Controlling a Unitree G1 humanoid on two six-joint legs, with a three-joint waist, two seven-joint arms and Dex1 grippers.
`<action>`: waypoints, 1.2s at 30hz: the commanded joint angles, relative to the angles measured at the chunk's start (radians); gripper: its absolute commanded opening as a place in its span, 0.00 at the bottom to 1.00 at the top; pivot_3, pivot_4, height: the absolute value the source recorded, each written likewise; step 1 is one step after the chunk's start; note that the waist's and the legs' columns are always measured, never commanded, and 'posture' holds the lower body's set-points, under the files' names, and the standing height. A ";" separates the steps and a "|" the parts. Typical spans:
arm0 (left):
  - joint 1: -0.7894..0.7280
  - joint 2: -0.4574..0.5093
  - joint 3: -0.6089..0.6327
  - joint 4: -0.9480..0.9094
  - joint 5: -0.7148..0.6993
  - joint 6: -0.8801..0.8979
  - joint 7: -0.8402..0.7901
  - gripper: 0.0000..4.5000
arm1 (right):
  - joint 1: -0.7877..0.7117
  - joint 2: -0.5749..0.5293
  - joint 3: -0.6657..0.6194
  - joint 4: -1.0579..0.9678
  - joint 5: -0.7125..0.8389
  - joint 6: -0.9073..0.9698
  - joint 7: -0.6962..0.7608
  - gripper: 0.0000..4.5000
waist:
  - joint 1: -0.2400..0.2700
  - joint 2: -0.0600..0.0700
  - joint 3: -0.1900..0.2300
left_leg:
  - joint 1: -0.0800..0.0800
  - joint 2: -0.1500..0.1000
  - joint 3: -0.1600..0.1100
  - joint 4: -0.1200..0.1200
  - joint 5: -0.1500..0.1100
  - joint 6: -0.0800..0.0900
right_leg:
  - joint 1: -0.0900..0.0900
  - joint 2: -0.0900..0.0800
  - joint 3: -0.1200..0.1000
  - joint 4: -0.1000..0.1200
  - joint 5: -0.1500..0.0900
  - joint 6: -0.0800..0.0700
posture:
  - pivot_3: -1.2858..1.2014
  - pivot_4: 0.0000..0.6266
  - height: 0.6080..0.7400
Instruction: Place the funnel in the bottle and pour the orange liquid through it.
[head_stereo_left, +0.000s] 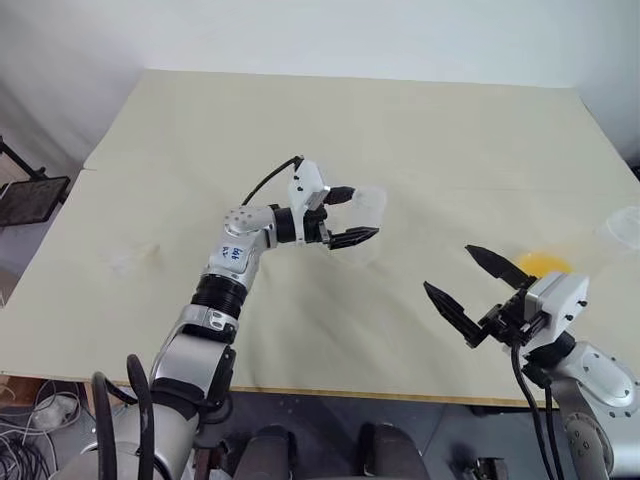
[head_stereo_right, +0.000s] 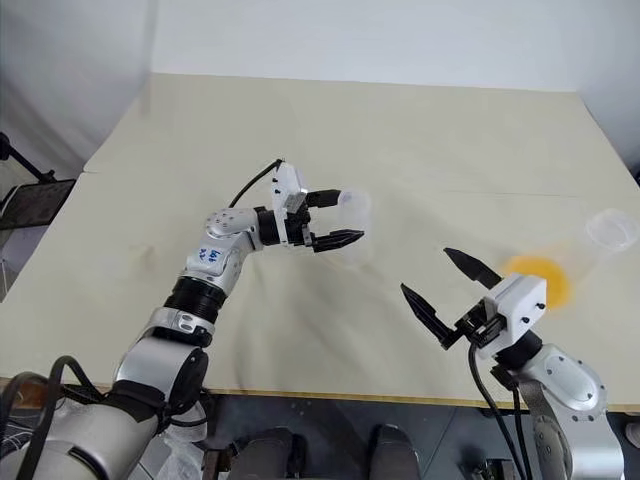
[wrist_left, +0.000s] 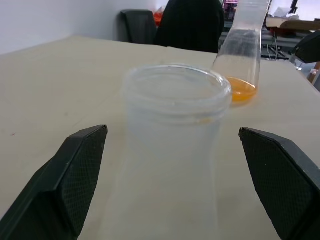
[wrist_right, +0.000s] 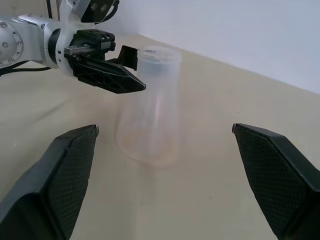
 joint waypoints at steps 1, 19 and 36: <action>0.033 0.051 0.016 -0.081 0.002 -0.014 -0.003 1.00 | -0.027 0.000 0.008 0.002 0.008 -0.038 0.022 1.00 | -0.001 0.000 0.000 | 0.000 0.000 0.000 0.000 0.000 0.000 | 0.000 0.000 0.000 0.000 0.000 0.000 | 0.52 0.24 1.00; 0.896 0.267 0.534 -0.834 -0.224 -0.016 0.235 1.00 | -0.372 -0.030 0.256 0.199 0.069 0.033 0.333 1.00 | -0.048 0.000 0.000 | 0.002 0.001 -0.012 0.001 0.000 0.000 | 0.002 -0.001 0.001 0.002 0.000 0.000 | 0.52 0.24 1.00; 1.327 0.106 0.754 -0.998 -0.284 -0.020 0.506 1.00 | -0.495 0.025 0.331 0.292 0.038 -0.002 0.405 1.00 | -0.002 -0.002 -0.001 | 0.002 0.000 -0.016 0.005 -0.001 0.001 | 0.008 0.000 0.004 -0.003 0.000 0.000 | 0.52 0.24 1.00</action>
